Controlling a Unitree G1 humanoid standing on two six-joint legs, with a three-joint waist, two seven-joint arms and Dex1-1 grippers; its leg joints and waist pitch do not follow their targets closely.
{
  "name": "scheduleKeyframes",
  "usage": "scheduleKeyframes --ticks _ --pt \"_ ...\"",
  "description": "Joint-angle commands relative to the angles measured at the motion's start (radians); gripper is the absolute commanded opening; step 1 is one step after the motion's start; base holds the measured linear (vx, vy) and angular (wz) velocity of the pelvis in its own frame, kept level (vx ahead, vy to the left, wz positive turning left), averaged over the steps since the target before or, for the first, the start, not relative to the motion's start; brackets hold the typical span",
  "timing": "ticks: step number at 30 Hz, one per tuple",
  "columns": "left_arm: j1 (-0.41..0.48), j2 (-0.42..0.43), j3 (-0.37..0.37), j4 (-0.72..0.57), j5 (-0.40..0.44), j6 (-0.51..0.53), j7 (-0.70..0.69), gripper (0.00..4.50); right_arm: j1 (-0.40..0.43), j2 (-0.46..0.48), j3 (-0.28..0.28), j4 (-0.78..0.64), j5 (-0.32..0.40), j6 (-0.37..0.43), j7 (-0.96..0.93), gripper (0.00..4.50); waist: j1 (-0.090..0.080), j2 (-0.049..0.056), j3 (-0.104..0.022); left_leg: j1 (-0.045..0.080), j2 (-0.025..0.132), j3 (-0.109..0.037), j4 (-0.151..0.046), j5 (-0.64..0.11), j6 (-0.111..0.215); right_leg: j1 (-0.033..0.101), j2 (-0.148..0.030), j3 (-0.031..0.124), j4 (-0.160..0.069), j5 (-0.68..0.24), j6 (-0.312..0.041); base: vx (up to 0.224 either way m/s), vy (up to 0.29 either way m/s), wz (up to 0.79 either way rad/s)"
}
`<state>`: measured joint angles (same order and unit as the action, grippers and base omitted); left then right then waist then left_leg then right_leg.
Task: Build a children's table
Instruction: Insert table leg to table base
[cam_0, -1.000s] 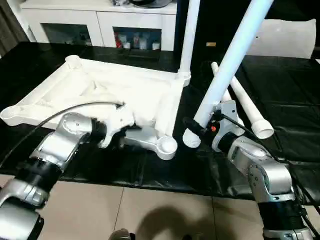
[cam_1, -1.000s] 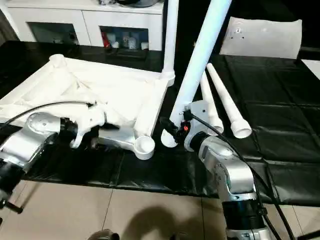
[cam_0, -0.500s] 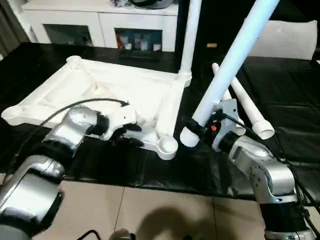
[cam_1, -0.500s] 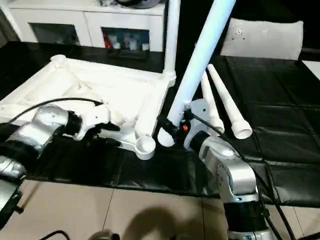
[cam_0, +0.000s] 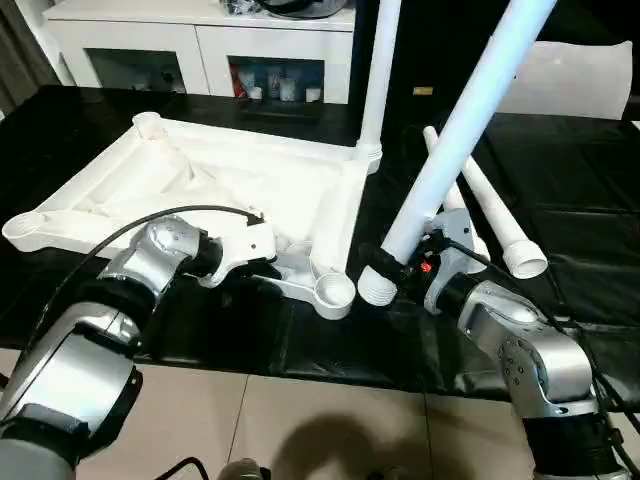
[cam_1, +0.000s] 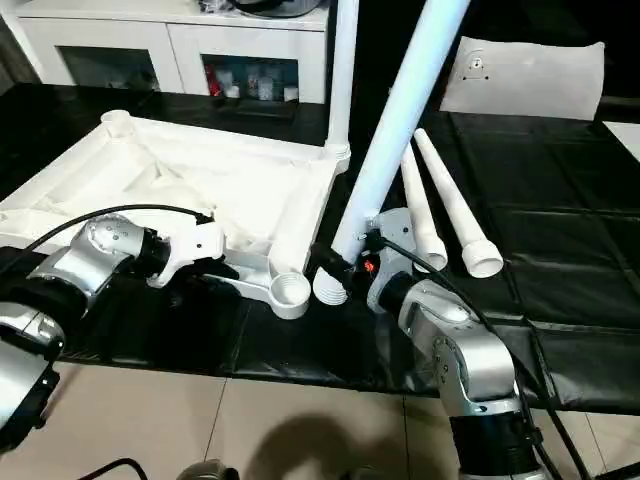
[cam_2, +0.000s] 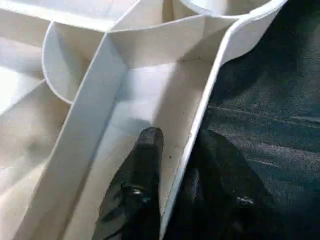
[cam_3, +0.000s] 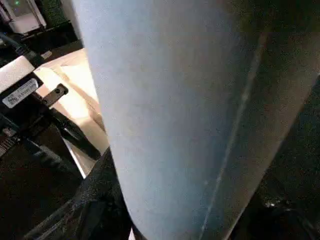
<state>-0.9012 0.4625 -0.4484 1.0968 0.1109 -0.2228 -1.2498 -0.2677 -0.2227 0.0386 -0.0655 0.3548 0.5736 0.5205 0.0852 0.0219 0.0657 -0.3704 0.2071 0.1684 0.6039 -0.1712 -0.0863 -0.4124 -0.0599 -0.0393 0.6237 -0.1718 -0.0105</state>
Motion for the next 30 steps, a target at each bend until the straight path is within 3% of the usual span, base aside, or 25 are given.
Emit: scheduleKeyframes --ticks 1,7,16,17,22,30 --pt "-0.008 0.005 -0.008 0.010 0.015 0.007 -0.032 0.95 -0.010 -0.009 0.005 -0.009 0.007 0.005 0.011 1.90 0.001 -0.011 -0.078 0.009 0.006 0.000 -0.071 -0.196 -0.020 0.059 -0.066 0.039 -0.082 -0.284 -0.156 0.000 0.000 0.00" --pt "-0.001 0.000 -0.002 0.012 0.023 0.032 -0.056 0.51 -0.013 -0.008 0.018 -0.007 0.001 0.005 0.016 1.90 -0.001 -0.012 -0.080 0.008 0.006 0.003 -0.069 -0.162 -0.008 0.061 -0.066 0.038 -0.076 -0.216 -0.179 0.000 0.000 0.00" --pt "0.073 -0.058 0.089 -0.048 -0.034 0.172 0.083 0.21 -0.004 -0.007 0.016 -0.014 0.000 0.005 0.012 1.90 -0.007 -0.011 -0.070 0.016 0.006 0.002 -0.075 -0.232 -0.015 0.057 -0.067 0.035 -0.094 -0.359 -0.161 0.000 0.000 0.00" --pt "0.103 -0.082 0.128 -0.089 -0.064 0.239 0.139 0.20 -0.003 -0.005 0.014 -0.015 0.000 0.005 0.008 1.90 -0.010 -0.014 -0.070 0.016 0.005 0.001 -0.075 -0.237 -0.013 0.059 -0.068 0.035 -0.096 -0.381 -0.155 0.000 0.000 0.00" --pt "0.151 -0.109 0.170 -0.171 -0.087 0.336 0.200 0.14 -0.005 -0.003 0.014 -0.012 -0.001 0.004 0.007 1.90 -0.022 -0.018 -0.072 0.012 0.002 0.000 -0.072 -0.228 0.001 0.060 -0.066 0.032 -0.099 -0.397 -0.149 0.000 0.000 0.00" --pt "0.277 -0.116 0.166 -0.418 -0.056 0.371 0.253 0.00 -0.018 0.013 0.017 0.004 -0.006 0.002 -0.003 1.90 -0.028 -0.017 -0.070 0.015 0.007 0.000 -0.076 -0.239 0.004 0.051 -0.062 0.033 -0.104 -0.426 -0.121 0.000 0.000 0.00"
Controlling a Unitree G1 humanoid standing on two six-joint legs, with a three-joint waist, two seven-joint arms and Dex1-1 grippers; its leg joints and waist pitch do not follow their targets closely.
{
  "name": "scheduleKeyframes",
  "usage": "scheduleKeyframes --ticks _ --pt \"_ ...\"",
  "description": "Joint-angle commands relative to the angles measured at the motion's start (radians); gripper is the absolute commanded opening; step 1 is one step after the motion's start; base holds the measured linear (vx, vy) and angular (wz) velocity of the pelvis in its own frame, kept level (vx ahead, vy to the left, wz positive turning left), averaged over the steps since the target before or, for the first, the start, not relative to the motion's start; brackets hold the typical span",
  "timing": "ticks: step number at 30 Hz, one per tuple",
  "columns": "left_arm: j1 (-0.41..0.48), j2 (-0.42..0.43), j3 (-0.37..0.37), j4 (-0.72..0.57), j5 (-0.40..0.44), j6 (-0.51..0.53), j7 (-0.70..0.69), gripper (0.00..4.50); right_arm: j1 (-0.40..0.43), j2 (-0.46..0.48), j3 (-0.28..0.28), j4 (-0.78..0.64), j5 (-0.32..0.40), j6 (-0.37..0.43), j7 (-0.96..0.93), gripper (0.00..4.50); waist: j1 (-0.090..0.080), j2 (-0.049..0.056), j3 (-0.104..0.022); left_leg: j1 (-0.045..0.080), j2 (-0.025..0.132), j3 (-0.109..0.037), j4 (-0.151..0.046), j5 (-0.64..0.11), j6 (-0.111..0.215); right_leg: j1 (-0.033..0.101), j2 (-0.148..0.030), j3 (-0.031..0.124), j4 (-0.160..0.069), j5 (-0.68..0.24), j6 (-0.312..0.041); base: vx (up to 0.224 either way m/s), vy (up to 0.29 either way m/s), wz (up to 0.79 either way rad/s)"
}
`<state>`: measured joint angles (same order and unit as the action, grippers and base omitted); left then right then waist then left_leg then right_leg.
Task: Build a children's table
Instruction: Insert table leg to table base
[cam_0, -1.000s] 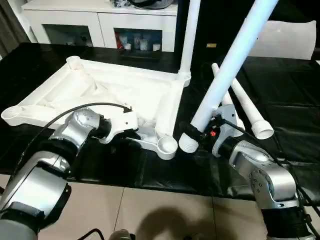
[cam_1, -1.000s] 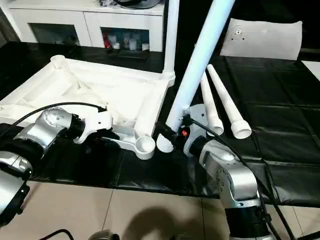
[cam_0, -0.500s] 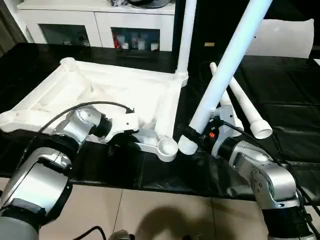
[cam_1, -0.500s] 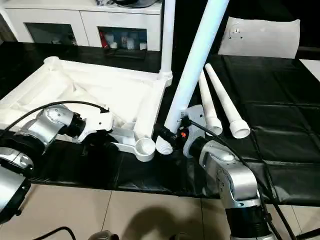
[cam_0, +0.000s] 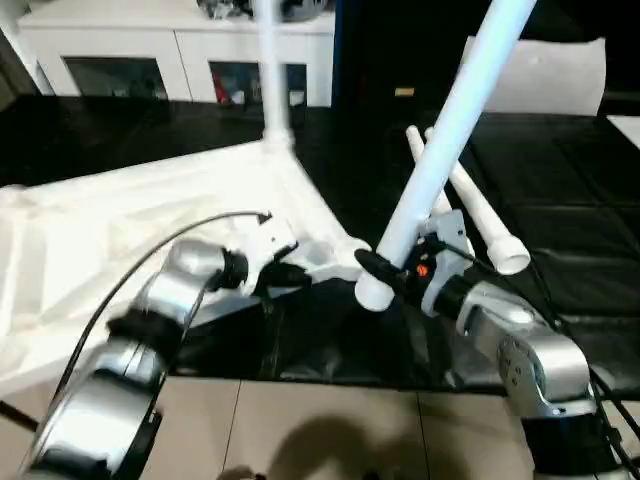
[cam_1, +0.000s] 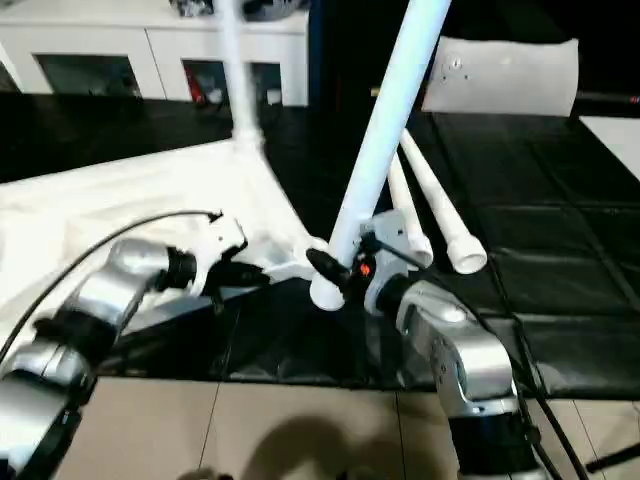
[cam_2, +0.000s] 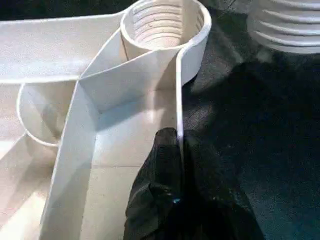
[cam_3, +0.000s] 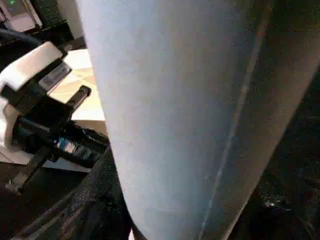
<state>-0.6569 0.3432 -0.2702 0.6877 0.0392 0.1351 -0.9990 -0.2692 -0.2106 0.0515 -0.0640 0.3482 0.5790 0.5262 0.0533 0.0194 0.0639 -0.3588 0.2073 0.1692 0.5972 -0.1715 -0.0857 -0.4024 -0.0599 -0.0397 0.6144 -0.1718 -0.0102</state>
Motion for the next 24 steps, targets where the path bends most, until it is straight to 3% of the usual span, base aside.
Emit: scheduleKeyframes --ticks 1,4,6,7,8,9,13,16,17,20,21,24 --pt "0.043 0.006 -0.017 -0.030 0.020 0.008 0.005 0.00 -0.017 0.003 0.004 0.004 0.000 -0.003 -0.010 1.90 0.005 -0.013 -0.070 0.003 0.008 -0.002 -0.070 -0.239 0.002 0.042 -0.063 0.034 -0.093 -0.419 -0.119 0.000 0.000 0.00" --pt "0.091 0.042 -0.068 -0.112 0.052 -0.110 -0.022 0.00 -0.021 0.008 0.003 0.010 -0.002 -0.004 -0.015 1.90 0.004 -0.009 -0.072 0.003 0.010 -0.003 -0.073 -0.226 -0.001 0.040 -0.060 0.035 -0.089 -0.362 -0.124 0.000 0.000 0.00" --pt "0.117 0.059 -0.076 -0.154 0.056 -0.133 -0.031 0.00 -0.022 0.011 0.005 0.011 -0.006 -0.005 -0.019 1.90 0.005 -0.002 -0.072 0.002 0.010 -0.002 -0.074 -0.231 -0.007 0.041 -0.060 0.037 -0.086 -0.337 -0.134 0.000 0.000 0.00" --pt "0.123 0.063 -0.076 -0.164 0.058 -0.136 -0.032 0.00 -0.022 0.012 0.006 0.011 -0.007 -0.005 -0.020 1.90 0.005 -0.005 -0.072 0.004 0.009 -0.001 -0.074 -0.235 -0.009 0.040 -0.060 0.037 -0.086 -0.329 -0.138 0.000 0.000 0.00" --pt "0.130 0.067 -0.075 -0.174 0.058 -0.145 -0.035 0.00 -0.021 0.013 0.007 0.011 -0.009 -0.006 -0.022 1.90 0.007 0.003 -0.072 0.004 0.009 -0.002 -0.074 -0.236 -0.012 0.041 -0.060 0.036 -0.084 -0.325 -0.140 0.000 0.000 0.00" --pt "0.136 0.070 -0.077 -0.180 0.058 -0.158 -0.041 0.00 -0.020 0.014 0.009 0.011 -0.012 -0.008 -0.023 1.90 0.007 0.001 -0.072 0.004 0.009 -0.001 -0.075 -0.239 -0.013 0.041 -0.059 0.036 -0.086 -0.322 -0.141 0.000 0.000 0.00" --pt "0.155 0.088 -0.091 -0.202 0.068 -0.196 -0.062 0.00 -0.013 0.019 0.014 0.007 -0.016 -0.006 -0.030 1.90 0.004 0.008 -0.072 0.002 0.007 -0.005 -0.077 -0.256 -0.025 0.046 -0.060 0.036 -0.083 -0.307 -0.144 0.000 0.000 0.00" --pt "0.161 0.086 -0.091 -0.207 0.055 -0.203 -0.066 0.00 -0.010 0.028 0.009 0.005 -0.005 0.004 -0.037 1.90 0.002 0.006 -0.070 0.007 0.007 -0.004 -0.078 -0.280 -0.028 0.041 -0.059 0.036 -0.088 -0.351 -0.141 0.000 0.000 0.00" --pt "0.161 0.082 -0.088 -0.208 0.045 -0.197 -0.072 0.00 -0.011 0.027 0.010 0.006 -0.003 0.002 -0.030 1.90 0.001 0.000 -0.070 0.006 0.007 -0.003 -0.078 -0.280 -0.027 0.041 -0.059 0.036 -0.089 -0.352 -0.140 0.000 0.000 0.00" --pt "0.161 0.082 -0.089 -0.211 0.042 -0.187 -0.077 0.00 -0.012 0.025 0.015 0.005 -0.005 -0.003 -0.024 1.89 0.002 0.003 -0.070 0.005 0.008 -0.004 -0.078 -0.270 -0.026 0.041 -0.060 0.037 -0.086 -0.337 -0.143 0.000 0.000 0.00" --pt "0.168 0.086 -0.089 -0.228 0.026 -0.193 -0.102 0.00 -0.016 0.024 0.017 0.002 -0.003 -0.009 -0.017 1.89 0.002 -0.004 -0.070 0.005 0.008 -0.002 -0.078 -0.267 -0.025 0.042 -0.059 0.037 -0.086 -0.330 -0.145 0.000 0.000 0.00" --pt "0.190 0.096 -0.093 -0.269 -0.001 -0.201 -0.147 0.00 -0.031 0.025 0.011 -0.005 0.005 -0.028 -0.008 1.89 0.004 -0.003 -0.071 0.005 0.009 -0.002 -0.077 -0.251 -0.020 0.042 -0.062 0.039 -0.082 -0.312 -0.152 0.000 0.000 0.00"
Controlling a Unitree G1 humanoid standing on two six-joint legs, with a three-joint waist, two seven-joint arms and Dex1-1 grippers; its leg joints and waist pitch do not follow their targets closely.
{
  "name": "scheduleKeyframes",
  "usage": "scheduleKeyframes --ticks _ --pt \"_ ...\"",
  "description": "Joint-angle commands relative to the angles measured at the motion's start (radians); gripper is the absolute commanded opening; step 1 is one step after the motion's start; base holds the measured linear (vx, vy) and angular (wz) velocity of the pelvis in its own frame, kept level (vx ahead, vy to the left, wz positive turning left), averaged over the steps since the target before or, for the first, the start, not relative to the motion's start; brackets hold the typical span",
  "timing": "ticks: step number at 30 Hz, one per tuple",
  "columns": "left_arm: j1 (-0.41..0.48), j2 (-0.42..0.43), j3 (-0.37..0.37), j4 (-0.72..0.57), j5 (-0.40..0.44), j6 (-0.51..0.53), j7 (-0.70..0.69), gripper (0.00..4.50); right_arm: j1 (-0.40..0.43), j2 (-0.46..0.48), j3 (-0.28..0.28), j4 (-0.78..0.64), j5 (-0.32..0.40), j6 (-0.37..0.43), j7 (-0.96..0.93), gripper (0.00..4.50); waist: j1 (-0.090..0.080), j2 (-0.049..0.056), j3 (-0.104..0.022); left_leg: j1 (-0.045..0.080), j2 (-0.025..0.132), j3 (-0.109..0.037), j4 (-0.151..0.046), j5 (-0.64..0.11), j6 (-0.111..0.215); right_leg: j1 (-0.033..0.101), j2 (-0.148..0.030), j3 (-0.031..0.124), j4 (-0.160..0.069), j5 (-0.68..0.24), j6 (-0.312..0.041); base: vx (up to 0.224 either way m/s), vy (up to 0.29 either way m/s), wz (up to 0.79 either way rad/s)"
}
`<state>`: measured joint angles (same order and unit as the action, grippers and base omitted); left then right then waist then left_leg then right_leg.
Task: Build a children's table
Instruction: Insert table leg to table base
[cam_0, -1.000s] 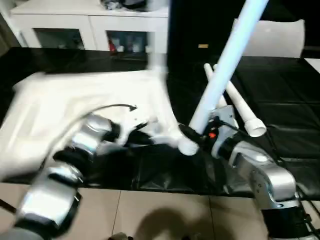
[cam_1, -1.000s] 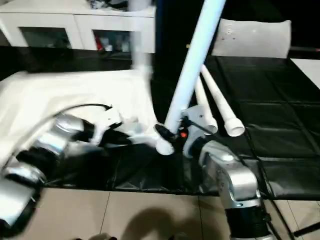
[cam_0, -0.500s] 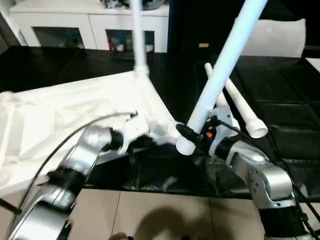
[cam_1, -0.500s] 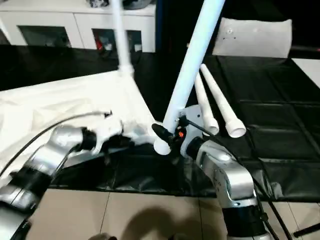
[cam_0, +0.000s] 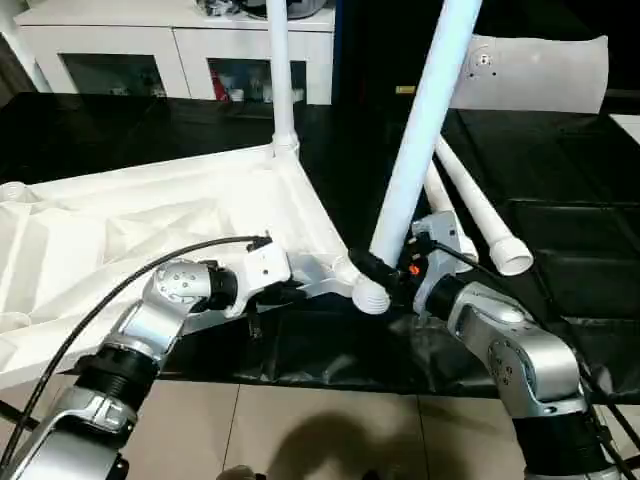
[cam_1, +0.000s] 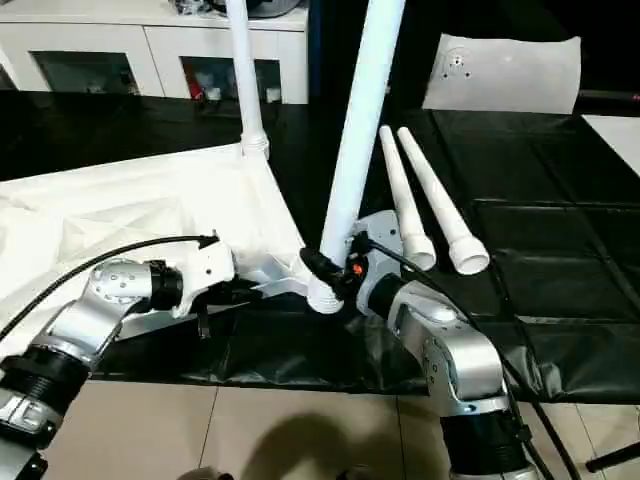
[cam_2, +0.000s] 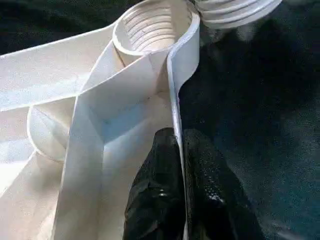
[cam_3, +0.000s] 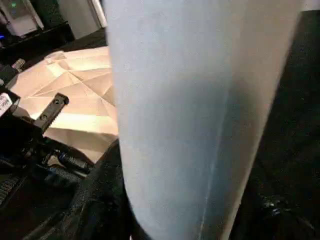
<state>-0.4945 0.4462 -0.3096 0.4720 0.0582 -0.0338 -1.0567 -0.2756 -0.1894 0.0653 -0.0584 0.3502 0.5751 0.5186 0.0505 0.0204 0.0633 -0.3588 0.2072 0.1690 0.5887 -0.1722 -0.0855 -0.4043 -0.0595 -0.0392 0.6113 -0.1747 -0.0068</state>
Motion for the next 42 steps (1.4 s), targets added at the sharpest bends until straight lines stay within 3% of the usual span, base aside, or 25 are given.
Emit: scheduleKeyframes --ticks 1,4,11,16,19,23,26,31,34,42 --pt "0.033 -0.002 -0.058 -0.061 -0.018 -0.037 -0.096 0.00 -0.030 0.006 -0.008 -0.017 0.011 -0.027 0.004 1.89 0.007 -0.003 -0.071 0.004 0.010 -0.002 -0.069 -0.248 -0.020 0.044 -0.063 0.039 -0.078 -0.304 -0.158 0.000 0.000 0.00" --pt "0.039 0.011 -0.072 -0.066 -0.012 -0.048 -0.120 0.00 -0.047 0.006 -0.014 -0.025 0.026 -0.030 0.017 1.89 0.012 -0.005 -0.070 0.006 0.011 0.000 -0.070 -0.243 -0.018 0.042 -0.061 0.039 -0.078 -0.303 -0.158 0.000 0.000 0.00" --pt "0.024 0.027 -0.084 -0.023 0.038 -0.051 -0.094 0.00 -0.075 -0.020 0.032 -0.014 0.018 -0.046 0.095 1.89 0.022 -0.010 -0.068 0.008 0.013 0.001 -0.072 -0.255 -0.021 0.040 -0.064 0.040 -0.078 -0.326 -0.144 0.000 0.000 0.00" --pt "0.008 0.019 -0.068 0.002 0.048 -0.079 -0.061 0.00 -0.082 0.004 -0.002 0.007 0.034 -0.066 0.078 1.89 0.031 -0.009 -0.068 0.012 0.013 0.000 -0.074 -0.272 -0.030 0.036 -0.064 0.040 -0.084 -0.357 -0.124 0.000 0.000 0.00" --pt "-0.011 0.015 -0.061 0.013 0.038 -0.070 -0.063 0.00 -0.079 0.040 -0.040 0.034 0.059 -0.114 0.063 1.89 0.032 -0.008 -0.069 0.014 0.012 -0.002 -0.075 -0.302 -0.037 0.033 -0.067 0.039 -0.088 -0.406 -0.112 0.000 0.000 0.00" --pt "-0.018 0.015 -0.058 0.025 0.030 -0.082 -0.064 0.00 -0.070 0.071 -0.068 0.050 0.082 -0.153 0.062 1.89 0.031 -0.008 -0.070 0.012 0.012 -0.004 -0.076 -0.299 -0.038 0.033 -0.066 0.039 -0.087 -0.394 -0.112 0.000 0.000 0.00" --pt "-0.020 0.014 -0.053 0.037 0.029 -0.090 -0.062 0.00 -0.050 0.103 -0.095 0.097 0.101 -0.204 0.073 1.89 0.031 0.002 -0.071 0.011 0.012 -0.004 -0.076 -0.307 -0.039 0.032 -0.067 0.039 -0.086 -0.376 -0.123 0.000 0.000 0.00" --pt "-0.020 0.014 -0.049 0.054 0.024 -0.090 -0.066 0.00 -0.023 0.143 -0.105 0.216 0.102 -0.313 0.110 1.89 0.030 0.005 -0.071 0.011 0.011 -0.006 -0.077 -0.334 -0.041 0.036 -0.065 0.036 -0.087 -0.369 -0.142 0.000 0.000 0.00" --pt "-0.027 0.010 -0.047 0.065 0.020 -0.083 -0.063 0.00 -0.007 0.158 -0.104 0.328 0.087 -0.374 0.149 1.89 0.029 0.007 -0.067 0.014 0.011 -0.007 -0.078 -0.364 -0.038 0.032 -0.067 0.035 -0.093 -0.413 -0.144 0.000 0.000 0.00" --pt "-0.040 0.014 -0.047 0.086 0.025 -0.094 -0.060 0.00 0.004 0.155 -0.102 0.432 0.040 -0.491 0.168 1.89 0.030 0.010 -0.067 0.016 0.013 -0.010 -0.081 -0.382 -0.033 0.032 -0.069 0.035 -0.097 -0.444 -0.138 0.000 0.000 0.00"
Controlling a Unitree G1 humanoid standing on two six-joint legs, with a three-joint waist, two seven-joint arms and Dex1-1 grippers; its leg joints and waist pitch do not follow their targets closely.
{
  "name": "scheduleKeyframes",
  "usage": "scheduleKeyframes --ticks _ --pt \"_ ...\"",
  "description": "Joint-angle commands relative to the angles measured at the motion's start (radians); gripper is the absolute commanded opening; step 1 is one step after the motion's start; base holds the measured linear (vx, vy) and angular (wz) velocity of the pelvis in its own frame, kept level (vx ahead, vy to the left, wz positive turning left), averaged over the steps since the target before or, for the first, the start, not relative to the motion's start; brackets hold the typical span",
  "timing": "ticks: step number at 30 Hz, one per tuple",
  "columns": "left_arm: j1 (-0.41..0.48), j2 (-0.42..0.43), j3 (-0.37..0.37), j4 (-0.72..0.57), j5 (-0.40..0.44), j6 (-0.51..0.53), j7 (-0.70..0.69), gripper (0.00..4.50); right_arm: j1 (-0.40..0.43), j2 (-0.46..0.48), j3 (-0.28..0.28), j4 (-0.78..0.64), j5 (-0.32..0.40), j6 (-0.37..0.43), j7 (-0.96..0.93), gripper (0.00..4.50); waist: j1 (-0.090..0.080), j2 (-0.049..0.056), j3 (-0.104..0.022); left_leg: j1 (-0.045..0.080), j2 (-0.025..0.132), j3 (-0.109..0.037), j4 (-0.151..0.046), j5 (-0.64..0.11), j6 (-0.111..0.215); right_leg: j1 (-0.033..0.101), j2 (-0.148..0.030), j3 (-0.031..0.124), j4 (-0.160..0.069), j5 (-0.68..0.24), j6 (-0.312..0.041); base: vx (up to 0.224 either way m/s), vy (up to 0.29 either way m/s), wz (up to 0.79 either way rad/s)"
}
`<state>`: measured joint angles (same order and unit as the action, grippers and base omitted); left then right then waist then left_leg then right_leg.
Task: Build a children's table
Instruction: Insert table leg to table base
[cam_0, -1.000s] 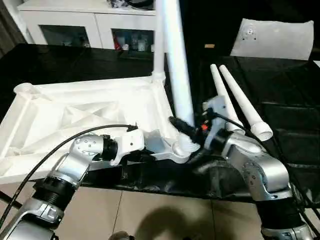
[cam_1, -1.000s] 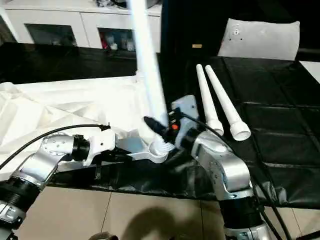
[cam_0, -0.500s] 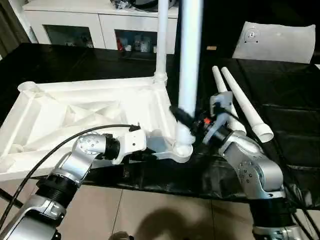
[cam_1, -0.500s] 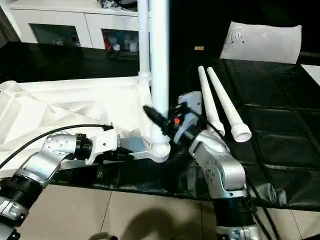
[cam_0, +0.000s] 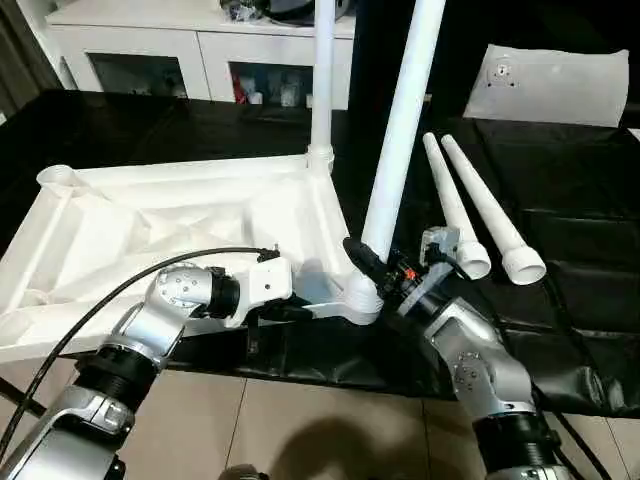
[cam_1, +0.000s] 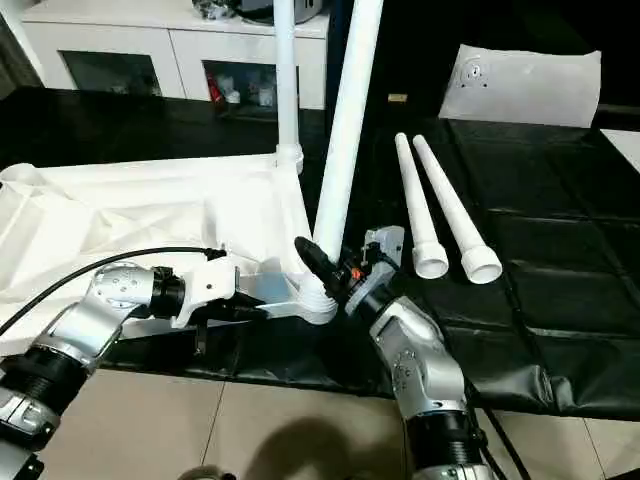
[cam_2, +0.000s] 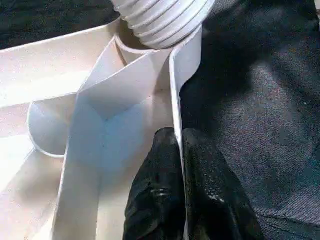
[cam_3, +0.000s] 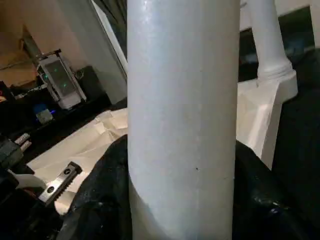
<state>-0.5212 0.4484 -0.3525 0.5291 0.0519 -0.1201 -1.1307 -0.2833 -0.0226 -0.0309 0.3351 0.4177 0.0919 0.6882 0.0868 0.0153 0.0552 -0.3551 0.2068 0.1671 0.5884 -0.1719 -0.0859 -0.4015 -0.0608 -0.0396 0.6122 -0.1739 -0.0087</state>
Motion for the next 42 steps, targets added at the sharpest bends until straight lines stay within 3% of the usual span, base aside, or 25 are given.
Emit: scheduleKeyframes --ticks 1,6,10,16,22,24,28,29,32,36,40,42 --pt "-0.015 0.012 -0.004 0.032 0.033 -0.010 0.015 0.00 0.015 -0.014 -0.005 0.056 -0.037 -0.031 0.001 1.89 -0.006 0.015 -0.059 0.012 0.014 -0.008 -0.081 -0.384 -0.032 0.029 -0.067 0.035 -0.098 -0.442 -0.137 0.000 0.000 0.00" --pt "-0.033 0.015 -0.002 0.062 0.046 -0.021 0.031 0.00 0.051 -0.031 0.002 0.071 -0.052 -0.077 0.025 1.89 -0.006 0.018 -0.056 0.015 0.013 -0.008 -0.083 -0.410 -0.028 0.028 -0.065 0.034 -0.102 -0.464 -0.136 0.000 0.000 0.00" --pt "-0.041 0.019 -0.002 0.079 0.054 -0.029 0.041 0.00 0.075 -0.048 0.010 0.033 -0.044 -0.072 0.048 1.89 -0.005 0.018 -0.053 0.021 0.012 -0.011 -0.084 -0.443 -0.026 0.024 -0.066 0.032 -0.113 -0.545 -0.108 0.000 0.000 0.00" --pt "-0.059 0.022 -0.003 0.112 0.061 -0.042 0.054 0.00 0.126 -0.080 0.033 -0.054 -0.035 -0.059 0.086 1.89 -0.006 0.015 -0.051 0.019 0.010 -0.014 -0.085 -0.451 -0.018 0.022 -0.068 0.029 -0.122 -0.607 -0.078 0.000 0.000 0.00" --pt "-0.066 0.021 -0.004 0.127 0.062 -0.052 0.056 0.00 0.132 -0.097 0.045 -0.108 -0.039 -0.054 0.085 1.89 -0.013 0.013 -0.046 0.023 0.007 -0.019 -0.084 -0.484 -0.017 0.015 -0.069 0.021 -0.137 -0.694 -0.047 0.000 0.000 0.00" --pt "-0.066 0.020 -0.004 0.129 0.058 -0.060 0.049 0.00 0.119 -0.097 0.044 -0.124 -0.044 -0.058 0.075 1.89 -0.021 0.013 -0.047 0.022 0.006 -0.022 -0.087 -0.490 -0.016 0.019 -0.071 0.013 -0.142 -0.703 -0.040 0.000 0.000 0.00" --pt "-0.057 0.022 -0.012 0.114 0.051 -0.069 0.020 0.00 0.081 -0.095 0.039 -0.154 -0.031 -0.038 0.060 1.89 -0.031 0.011 -0.052 0.015 0.010 -0.022 -0.099 -0.455 -0.006 0.033 -0.070 0.006 -0.141 -0.616 -0.064 0.000 0.000 0.00" --pt "-0.054 0.023 -0.015 0.108 0.051 -0.067 0.013 0.00 0.067 -0.095 0.044 -0.155 -0.032 -0.029 0.060 1.89 -0.034 0.014 -0.050 0.014 0.011 -0.021 -0.100 -0.462 -0.008 0.030 -0.069 0.005 -0.141 -0.608 -0.071 0.000 0.000 0.00" --pt "-0.054 0.021 -0.021 0.108 0.052 -0.067 0.006 0.00 0.034 -0.095 0.059 -0.140 -0.039 -0.013 0.064 1.89 -0.035 0.011 -0.048 0.027 0.009 -0.017 -0.093 -0.477 -0.006 0.020 -0.072 0.004 -0.147 -0.626 -0.076 0.000 0.000 0.00" --pt "-0.060 0.017 -0.027 0.113 0.055 -0.068 0.003 0.00 -0.002 -0.087 0.070 -0.090 -0.052 -0.022 0.070 1.89 -0.033 0.012 -0.052 0.025 0.014 -0.014 -0.096 -0.458 -0.006 0.025 -0.077 0.000 -0.138 -0.562 -0.099 0.000 0.000 0.00" --pt "-0.060 0.014 -0.028 0.112 0.056 -0.066 0.005 0.00 -0.039 -0.074 0.070 -0.008 -0.080 -0.054 0.056 1.89 -0.026 0.010 -0.055 0.024 0.017 -0.007 -0.095 -0.432 -0.010 0.023 -0.078 0.009 -0.126 -0.487 -0.135 0.000 0.000 0.00" --pt "-0.058 0.013 -0.027 0.107 0.055 -0.064 0.005 0.00 -0.051 -0.068 0.067 0.032 -0.089 -0.072 0.049 1.89 -0.023 0.009 -0.057 0.019 0.017 -0.004 -0.094 -0.396 -0.006 0.030 -0.079 0.012 -0.120 -0.454 -0.143 0.000 0.000 0.00"
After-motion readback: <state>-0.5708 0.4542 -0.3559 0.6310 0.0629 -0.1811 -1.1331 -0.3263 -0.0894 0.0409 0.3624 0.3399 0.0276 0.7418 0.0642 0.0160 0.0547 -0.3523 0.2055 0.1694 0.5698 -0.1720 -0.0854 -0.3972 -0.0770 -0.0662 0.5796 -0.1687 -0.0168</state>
